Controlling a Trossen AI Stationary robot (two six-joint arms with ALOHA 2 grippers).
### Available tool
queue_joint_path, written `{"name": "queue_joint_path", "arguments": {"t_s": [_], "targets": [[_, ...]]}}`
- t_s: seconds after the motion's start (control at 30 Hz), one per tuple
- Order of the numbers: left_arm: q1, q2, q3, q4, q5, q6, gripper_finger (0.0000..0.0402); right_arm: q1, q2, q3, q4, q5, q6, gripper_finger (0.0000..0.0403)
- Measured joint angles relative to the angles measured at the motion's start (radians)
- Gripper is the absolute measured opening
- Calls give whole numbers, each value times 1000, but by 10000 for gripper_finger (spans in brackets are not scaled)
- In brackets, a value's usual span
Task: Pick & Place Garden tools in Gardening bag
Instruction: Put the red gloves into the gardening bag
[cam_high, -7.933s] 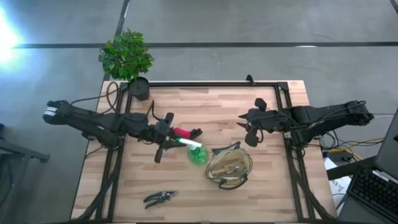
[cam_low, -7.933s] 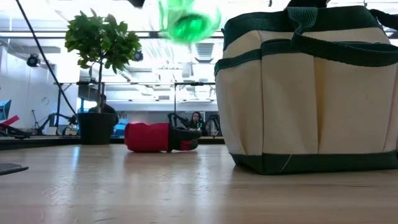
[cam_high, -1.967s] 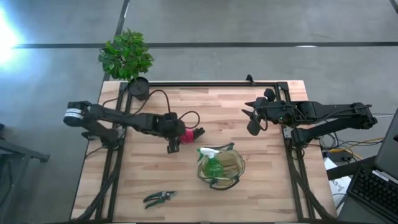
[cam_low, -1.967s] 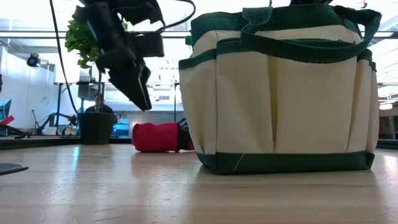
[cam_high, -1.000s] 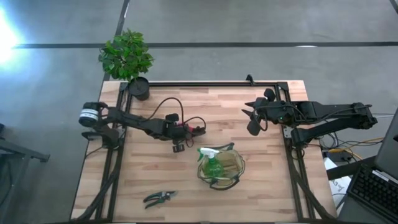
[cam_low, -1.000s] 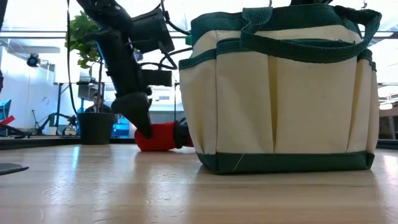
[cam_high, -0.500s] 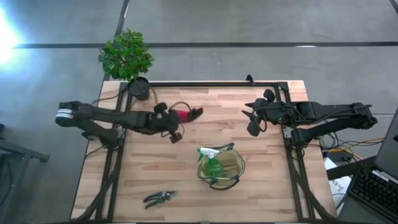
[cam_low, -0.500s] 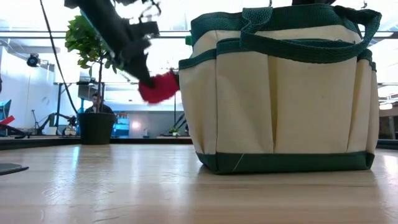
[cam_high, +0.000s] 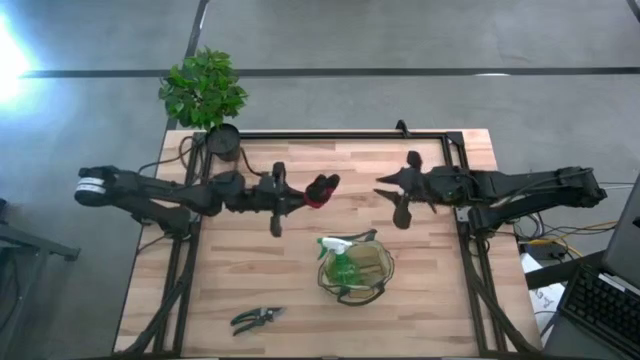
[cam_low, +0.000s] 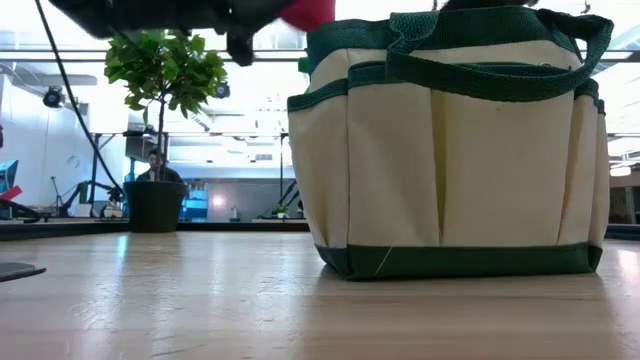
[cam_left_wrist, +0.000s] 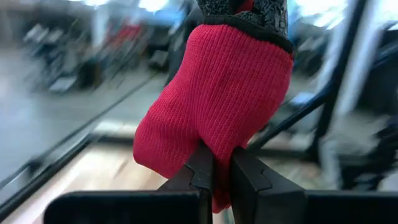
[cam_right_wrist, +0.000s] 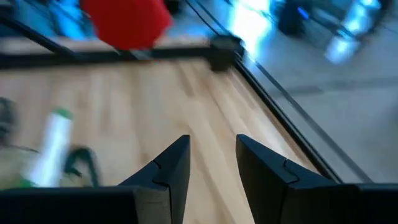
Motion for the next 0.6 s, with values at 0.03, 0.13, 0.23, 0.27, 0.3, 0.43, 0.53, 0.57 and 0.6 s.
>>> {"name": "queue_joint_path", "arguments": {"t_s": [0.03,0.13,0.23,0.27,0.3,0.43,0.53,0.57,0.6], "targets": [[5,10,-20,78,40,-3,25,0,0,-16,63,-41,-16,120],[19,48,-53,231,126,-36,25,0,0,-63,267,-196,-50,118],[31,84,-54,286,162,-72,25,1,11,-79,398,-293,-72,121],[34,99,-48,296,173,-79,24,1,17,-80,418,-301,-73,124],[34,115,-35,299,180,-88,24,0,25,-80,438,-302,-76,126],[35,178,36,300,212,-97,24,0,54,-80,459,-302,-79,142],[40,235,102,266,239,-94,24,1,84,-73,467,-303,-79,159],[41,255,122,248,248,-95,24,1,94,-69,466,-303,-79,166],[41,270,140,230,249,-94,24,0,101,-63,469,-303,-79,174]]}}
